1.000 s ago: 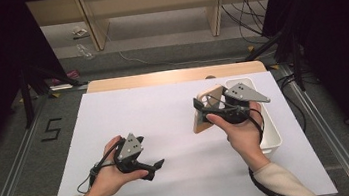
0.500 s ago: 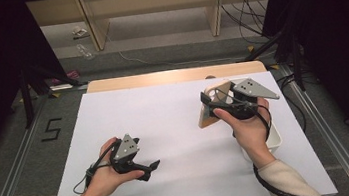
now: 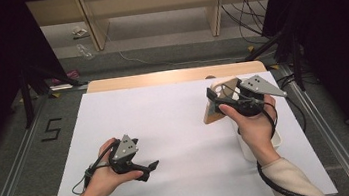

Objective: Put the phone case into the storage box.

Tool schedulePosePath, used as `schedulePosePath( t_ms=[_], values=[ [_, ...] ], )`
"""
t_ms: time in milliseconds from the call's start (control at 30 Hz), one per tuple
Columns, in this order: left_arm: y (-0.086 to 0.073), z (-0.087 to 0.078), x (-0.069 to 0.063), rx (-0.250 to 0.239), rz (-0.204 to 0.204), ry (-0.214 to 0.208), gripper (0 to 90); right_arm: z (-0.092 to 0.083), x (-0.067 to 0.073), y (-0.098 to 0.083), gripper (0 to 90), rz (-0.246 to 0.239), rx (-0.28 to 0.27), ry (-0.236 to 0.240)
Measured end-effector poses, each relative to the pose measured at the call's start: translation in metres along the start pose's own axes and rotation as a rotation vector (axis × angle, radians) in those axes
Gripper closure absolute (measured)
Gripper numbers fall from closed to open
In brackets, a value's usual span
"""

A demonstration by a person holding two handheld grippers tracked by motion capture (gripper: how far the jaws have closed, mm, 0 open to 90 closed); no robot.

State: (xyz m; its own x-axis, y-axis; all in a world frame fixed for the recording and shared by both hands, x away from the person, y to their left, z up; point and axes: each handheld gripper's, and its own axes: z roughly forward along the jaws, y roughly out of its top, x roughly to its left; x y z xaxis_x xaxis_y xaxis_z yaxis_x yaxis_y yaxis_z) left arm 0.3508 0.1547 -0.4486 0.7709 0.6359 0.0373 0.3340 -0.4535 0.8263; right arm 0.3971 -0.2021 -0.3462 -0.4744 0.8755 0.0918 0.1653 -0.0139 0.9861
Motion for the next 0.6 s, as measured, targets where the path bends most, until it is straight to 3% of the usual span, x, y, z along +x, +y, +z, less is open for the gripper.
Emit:
schedulePosePath(
  t_ms=[600],
  values=[
    [0.000, 0.000, 0.001, -0.001, -0.002, 0.003, 0.2, -0.008, -0.014, 0.009, 12.2, -0.003, -0.025, -0.049]
  ],
)
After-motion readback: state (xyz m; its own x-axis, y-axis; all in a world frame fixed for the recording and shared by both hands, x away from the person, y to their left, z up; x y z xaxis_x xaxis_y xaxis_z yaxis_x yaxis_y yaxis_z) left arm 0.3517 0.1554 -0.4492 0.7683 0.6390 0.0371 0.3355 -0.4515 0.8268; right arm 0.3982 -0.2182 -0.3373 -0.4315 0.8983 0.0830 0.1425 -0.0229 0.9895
